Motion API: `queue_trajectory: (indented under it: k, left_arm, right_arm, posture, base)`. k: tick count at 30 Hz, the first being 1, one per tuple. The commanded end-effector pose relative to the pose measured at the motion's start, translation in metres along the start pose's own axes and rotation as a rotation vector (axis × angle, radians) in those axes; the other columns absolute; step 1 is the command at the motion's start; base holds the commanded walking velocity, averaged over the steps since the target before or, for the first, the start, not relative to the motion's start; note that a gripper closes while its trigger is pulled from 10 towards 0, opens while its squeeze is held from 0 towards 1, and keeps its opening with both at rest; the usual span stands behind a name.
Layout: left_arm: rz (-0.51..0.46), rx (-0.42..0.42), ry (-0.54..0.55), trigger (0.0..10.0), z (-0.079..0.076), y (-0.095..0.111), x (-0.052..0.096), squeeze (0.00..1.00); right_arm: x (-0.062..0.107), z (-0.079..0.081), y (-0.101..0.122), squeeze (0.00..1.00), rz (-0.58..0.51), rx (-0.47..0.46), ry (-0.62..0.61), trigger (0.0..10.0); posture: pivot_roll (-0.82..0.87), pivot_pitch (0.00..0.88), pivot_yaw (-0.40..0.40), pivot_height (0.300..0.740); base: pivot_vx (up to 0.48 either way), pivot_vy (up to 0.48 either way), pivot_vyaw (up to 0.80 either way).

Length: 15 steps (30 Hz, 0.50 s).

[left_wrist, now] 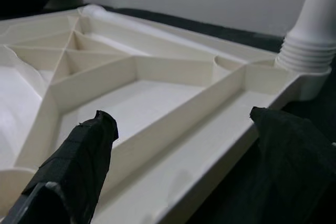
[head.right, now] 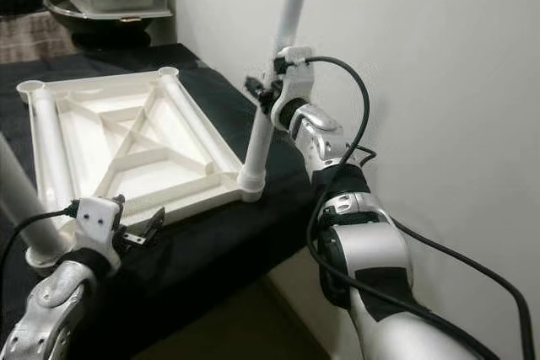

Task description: Building children table

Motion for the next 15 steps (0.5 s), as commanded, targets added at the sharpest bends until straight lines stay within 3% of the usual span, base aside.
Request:
queue_trajectory:
  k: [1, 2, 3, 4, 6, 15]
  left_arm:
    - [0.004, -0.013, -0.013, 10.0, -0.004, 0.0, -0.002, 0.0]
    - [0.004, -0.013, -0.013, 10.0, -0.004, 0.0, -0.002, 0.0]
    - [0.002, -0.016, -0.021, 10.0, -0.007, 0.0, -0.004, 0.0]
    - [0.002, -0.016, -0.021, 10.0, -0.007, 0.0, -0.004, 0.0]
    - [-0.003, -0.021, -0.027, 10.0, -0.008, 0.002, -0.007, 0.0]
    - [0.001, -0.021, -0.007, 10.0, -0.006, -0.001, -0.006, 0.0]
  right_arm:
    - [0.018, 0.017, -0.1, 0.0, 0.326, -0.076, -0.113, 0.0]
    - [0.018, 0.017, -0.1, 0.0, 0.326, -0.076, -0.113, 0.0]
    - [0.018, 0.036, -0.106, 0.0, 0.347, -0.078, -0.132, 0.0]
    - [0.018, 0.036, -0.106, 0.0, 0.347, -0.078, -0.132, 0.0]
    - [0.017, 0.056, -0.105, 0.0, 0.35, -0.058, -0.156, 0.0]
    - [0.014, 0.071, -0.09, 0.0, 0.33, -0.008, -0.211, 0.0]
  posture:
    - [0.03, 0.0, -0.13, 0.74]
    - [0.03, 0.0, -0.13, 0.74]
    - [0.03, 0.0, -0.13, 0.74]
    - [0.03, 0.0, -0.13, 0.74]
    - [0.03, 0.0, -0.141, 0.74]
    - [0.03, 0.0, -0.153, 0.74]
  base:
    - [0.0, 0.0, 0.0]
    - [0.0, 0.0, 0.0]
    - [0.0, 0.0, 0.0]
    - [0.0, 0.0, 0.0]
    - [0.0, 0.0, 0.0]
    - [0.0, 0.0, 0.0]
Point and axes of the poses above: a point about 5 cm out from each wrist's last joint towards the gripper, its own x axis pointing back from the gripper into the wrist, its own y axis along the axis of the wrist's last joint, z = x × y, the point moved 4 cm from there along -x, pointing out of the wrist towards the gripper, and after that the axes turned 9 degrees about x, right-handed, at the moved point
